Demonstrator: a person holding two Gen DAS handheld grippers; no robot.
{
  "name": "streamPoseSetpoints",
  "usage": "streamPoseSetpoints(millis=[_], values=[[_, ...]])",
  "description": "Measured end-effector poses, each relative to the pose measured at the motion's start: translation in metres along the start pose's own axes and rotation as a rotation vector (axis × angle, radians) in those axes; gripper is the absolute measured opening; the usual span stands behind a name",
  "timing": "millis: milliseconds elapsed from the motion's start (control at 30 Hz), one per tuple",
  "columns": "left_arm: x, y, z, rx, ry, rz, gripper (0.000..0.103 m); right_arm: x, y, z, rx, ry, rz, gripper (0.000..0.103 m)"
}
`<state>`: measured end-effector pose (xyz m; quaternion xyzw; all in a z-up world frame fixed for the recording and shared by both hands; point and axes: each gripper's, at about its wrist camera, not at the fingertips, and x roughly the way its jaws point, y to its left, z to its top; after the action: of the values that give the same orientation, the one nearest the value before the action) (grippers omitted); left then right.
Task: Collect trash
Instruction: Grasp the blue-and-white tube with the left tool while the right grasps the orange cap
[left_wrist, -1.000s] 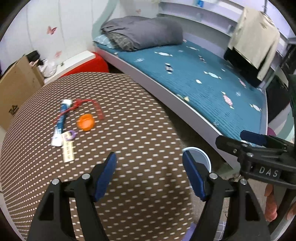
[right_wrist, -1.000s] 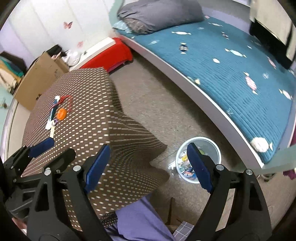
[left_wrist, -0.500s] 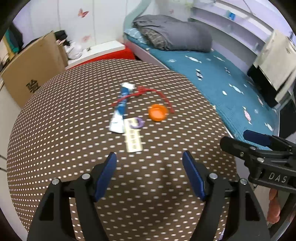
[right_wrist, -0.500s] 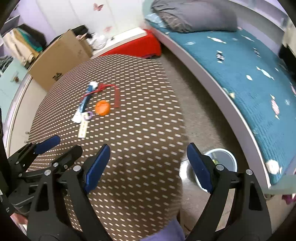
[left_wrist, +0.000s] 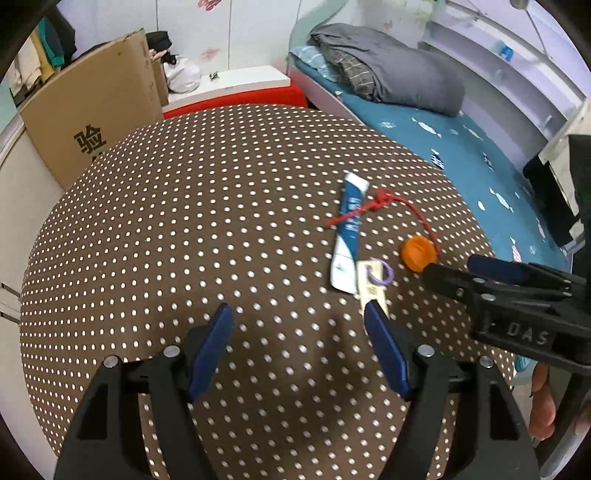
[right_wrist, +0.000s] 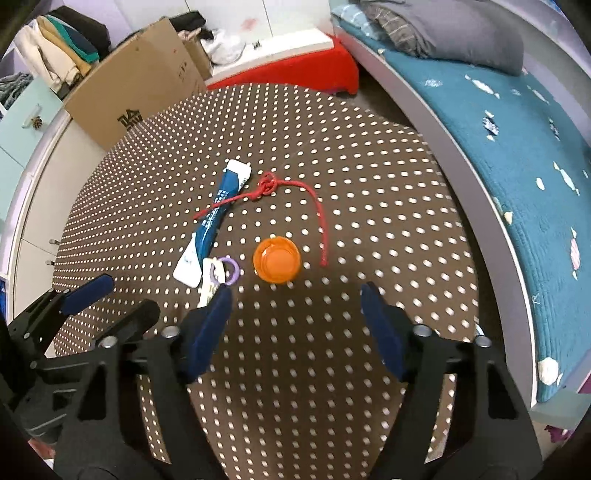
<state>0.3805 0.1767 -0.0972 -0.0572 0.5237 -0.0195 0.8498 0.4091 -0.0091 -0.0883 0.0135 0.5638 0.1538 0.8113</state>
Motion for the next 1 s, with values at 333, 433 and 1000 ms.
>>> streamPoseSetpoints(millis=[333, 433, 1000], values=[[0.032, -0.016, 0.031, -0.004, 0.008, -0.028, 0.071, 0.007, -0.004, 0.010, 0.002, -0.012, -0.011, 0.030], [0.041, -0.027, 0.041, 0.010, -0.009, -0.019, 0.062, -0.003, -0.018, 0.009, 0.040, -0.026, 0.034, 0.030], [-0.010, -0.032, 0.015, 0.047, -0.127, 0.028, 0.010, -0.061, -0.061, -0.023, 0.116, -0.105, 0.046, 0.030]])
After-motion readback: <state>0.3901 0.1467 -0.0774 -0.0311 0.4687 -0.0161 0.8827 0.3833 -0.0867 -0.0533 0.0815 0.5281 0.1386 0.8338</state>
